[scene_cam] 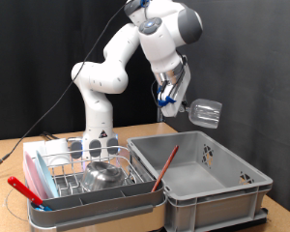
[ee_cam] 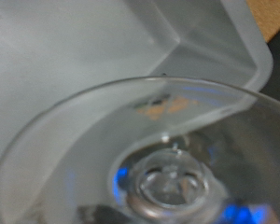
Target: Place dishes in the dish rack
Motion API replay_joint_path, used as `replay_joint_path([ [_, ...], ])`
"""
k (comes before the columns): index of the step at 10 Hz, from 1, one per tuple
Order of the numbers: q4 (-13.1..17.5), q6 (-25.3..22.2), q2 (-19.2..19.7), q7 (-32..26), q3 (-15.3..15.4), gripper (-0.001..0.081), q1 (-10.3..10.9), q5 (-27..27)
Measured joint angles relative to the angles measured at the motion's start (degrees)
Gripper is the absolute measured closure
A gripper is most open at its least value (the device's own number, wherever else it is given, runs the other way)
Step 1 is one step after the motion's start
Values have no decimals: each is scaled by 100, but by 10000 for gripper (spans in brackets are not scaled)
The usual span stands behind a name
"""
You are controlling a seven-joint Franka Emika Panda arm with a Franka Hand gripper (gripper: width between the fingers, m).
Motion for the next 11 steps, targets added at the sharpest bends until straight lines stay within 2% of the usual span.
replay_joint_path([
  [5, 97, -1045, 12, 90, -66, 697, -560, 234],
  [7, 103, -1329, -34, 96, -67, 697, -714, 233],
  [9, 100, -1319, -28, -690, -26, 697, -709, 8],
  [11, 198, -1223, -23, -1920, -1, 697, -703, -689],
])
